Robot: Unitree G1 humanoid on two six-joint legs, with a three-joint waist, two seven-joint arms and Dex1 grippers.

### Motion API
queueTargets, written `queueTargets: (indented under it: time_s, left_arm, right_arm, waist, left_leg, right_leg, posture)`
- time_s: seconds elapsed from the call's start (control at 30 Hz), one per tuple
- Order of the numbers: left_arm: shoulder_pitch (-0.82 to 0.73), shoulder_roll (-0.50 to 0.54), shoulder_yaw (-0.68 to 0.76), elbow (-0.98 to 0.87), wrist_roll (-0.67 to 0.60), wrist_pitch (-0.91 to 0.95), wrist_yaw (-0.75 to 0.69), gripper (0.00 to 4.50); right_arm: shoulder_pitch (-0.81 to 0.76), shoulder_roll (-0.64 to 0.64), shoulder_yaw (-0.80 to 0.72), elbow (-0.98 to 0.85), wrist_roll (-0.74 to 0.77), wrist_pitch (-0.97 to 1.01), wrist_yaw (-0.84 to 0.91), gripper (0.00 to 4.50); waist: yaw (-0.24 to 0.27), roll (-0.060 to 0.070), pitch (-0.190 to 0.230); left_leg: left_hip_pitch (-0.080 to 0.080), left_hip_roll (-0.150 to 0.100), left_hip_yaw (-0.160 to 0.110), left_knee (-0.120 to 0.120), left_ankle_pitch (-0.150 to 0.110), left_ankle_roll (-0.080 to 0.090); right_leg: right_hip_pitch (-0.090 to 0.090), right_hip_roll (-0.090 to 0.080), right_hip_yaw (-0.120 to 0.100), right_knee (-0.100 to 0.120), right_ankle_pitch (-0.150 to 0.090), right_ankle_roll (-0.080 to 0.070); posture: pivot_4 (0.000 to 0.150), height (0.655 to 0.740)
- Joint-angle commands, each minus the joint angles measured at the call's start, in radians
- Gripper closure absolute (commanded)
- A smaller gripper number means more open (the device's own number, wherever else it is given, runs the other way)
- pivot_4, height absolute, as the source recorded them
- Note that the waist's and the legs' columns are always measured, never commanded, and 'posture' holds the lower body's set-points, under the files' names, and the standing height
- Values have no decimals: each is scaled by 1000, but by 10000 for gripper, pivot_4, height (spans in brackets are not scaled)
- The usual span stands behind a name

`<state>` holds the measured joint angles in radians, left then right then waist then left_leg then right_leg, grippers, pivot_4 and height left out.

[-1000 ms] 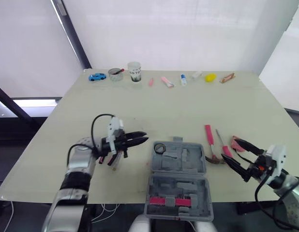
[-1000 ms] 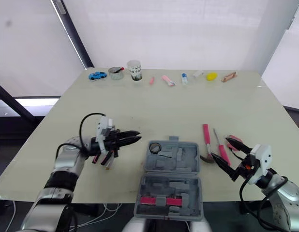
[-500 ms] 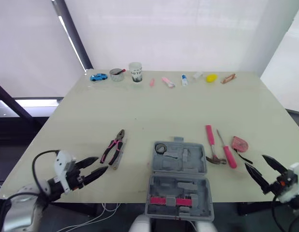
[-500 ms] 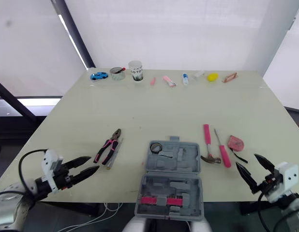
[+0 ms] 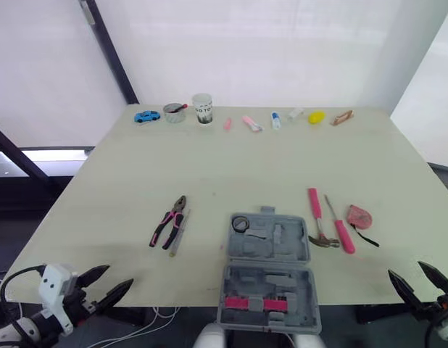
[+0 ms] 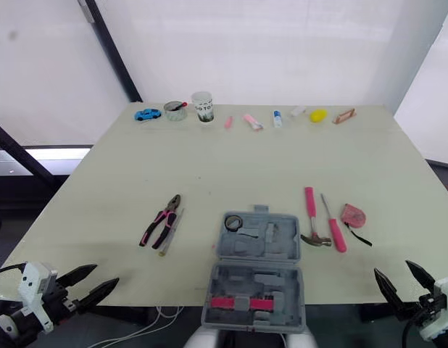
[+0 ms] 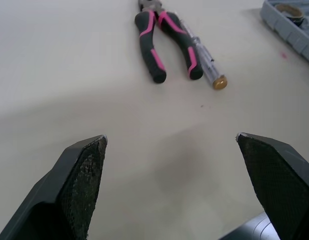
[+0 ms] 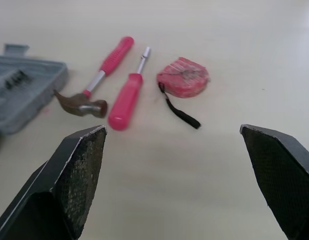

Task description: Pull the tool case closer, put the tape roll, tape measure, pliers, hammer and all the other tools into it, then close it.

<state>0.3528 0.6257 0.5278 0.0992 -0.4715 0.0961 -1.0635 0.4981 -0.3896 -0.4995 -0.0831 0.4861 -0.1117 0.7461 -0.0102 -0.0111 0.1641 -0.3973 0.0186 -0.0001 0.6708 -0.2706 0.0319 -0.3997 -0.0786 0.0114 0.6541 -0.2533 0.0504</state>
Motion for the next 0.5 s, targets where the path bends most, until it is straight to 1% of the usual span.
queueTargets:
  time_s: [0.03, 0.17, 0.5]
  left_arm:
    - [-43, 26, -34, -69, -16, 14, -4, 765]
    - [-97, 52, -91, -125, -22, 40, -28, 765]
    - [-289, 112, -270, -253, -44, 124, -109, 765]
  right_arm:
    - [-30, -21, -2, -17, -56, -10, -56, 0]
    - [-72, -31, 27, -42, -90, 49, -115, 0]
    - [-254, -29, 123, -62, -182, 241, -299, 0]
  waist:
    - [0, 0, 0]
    - [0, 1, 0]
    - [0, 2, 0]
  left_leg:
    - [0, 0, 0, 0, 0, 0]
    - [0, 0, 0, 0, 1, 2]
    - [0, -1, 2, -1, 1, 2]
  right_leg:
    - [0, 0, 0, 0, 0, 0]
    - [0, 0, 0, 0, 0, 0]
    - [0, 1, 0, 0, 0, -1]
  posture:
    - [1500, 7400]
    - [1500, 7400]
    - [1500, 7400]
